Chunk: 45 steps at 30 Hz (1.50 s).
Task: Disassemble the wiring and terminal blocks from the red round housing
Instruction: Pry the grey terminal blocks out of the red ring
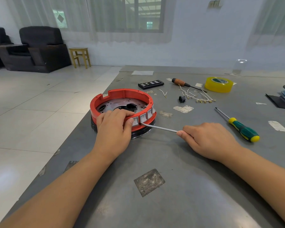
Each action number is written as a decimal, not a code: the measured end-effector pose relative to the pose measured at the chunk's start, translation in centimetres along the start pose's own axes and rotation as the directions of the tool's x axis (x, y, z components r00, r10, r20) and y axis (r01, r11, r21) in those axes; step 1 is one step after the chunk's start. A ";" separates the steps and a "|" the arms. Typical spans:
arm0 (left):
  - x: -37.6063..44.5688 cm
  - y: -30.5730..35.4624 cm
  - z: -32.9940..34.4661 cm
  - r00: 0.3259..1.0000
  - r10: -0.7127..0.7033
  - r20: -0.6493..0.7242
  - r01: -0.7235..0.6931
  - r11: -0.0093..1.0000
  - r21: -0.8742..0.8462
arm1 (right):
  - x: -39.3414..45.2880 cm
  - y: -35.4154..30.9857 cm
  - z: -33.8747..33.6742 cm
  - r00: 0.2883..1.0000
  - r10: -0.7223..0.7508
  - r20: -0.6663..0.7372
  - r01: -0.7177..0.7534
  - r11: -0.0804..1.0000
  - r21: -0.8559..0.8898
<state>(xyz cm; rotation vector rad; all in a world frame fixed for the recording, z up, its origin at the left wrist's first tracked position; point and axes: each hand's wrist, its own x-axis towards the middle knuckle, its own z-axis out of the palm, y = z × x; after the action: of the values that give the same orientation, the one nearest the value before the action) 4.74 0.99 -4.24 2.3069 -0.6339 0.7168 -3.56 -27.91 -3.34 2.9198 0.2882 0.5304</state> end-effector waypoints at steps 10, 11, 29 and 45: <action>0.0 -0.1 -0.2 1.000 -0.001 0.003 0.001 0.998 -0.056 | -0.6 -2.4 -0.2 0.998 0.068 -0.011 -0.069 0.985 -0.158; 0.1 -0.1 -0.2 1.000 -0.003 0.001 0.003 0.998 -0.059 | -0.8 -2.8 -0.1 0.996 0.086 -0.022 -0.088 0.986 -0.144; 0.4 -0.3 -0.1 0.999 -0.015 0.031 0.018 0.995 -0.095 | 4.5 0.7 2.9 0.961 -0.007 -0.277 -0.036 0.988 -0.149; 0.4 -0.9 -0.2 0.983 -0.073 0.170 0.105 0.977 -0.188 | 8.7 2.3 4.3 0.930 -0.114 -0.349 0.068 0.988 -0.141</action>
<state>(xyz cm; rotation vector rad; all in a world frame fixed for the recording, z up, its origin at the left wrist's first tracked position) 5.53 1.58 -4.22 2.2080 -0.6392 0.4082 6.32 -28.76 -4.00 2.6585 0.4149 1.0241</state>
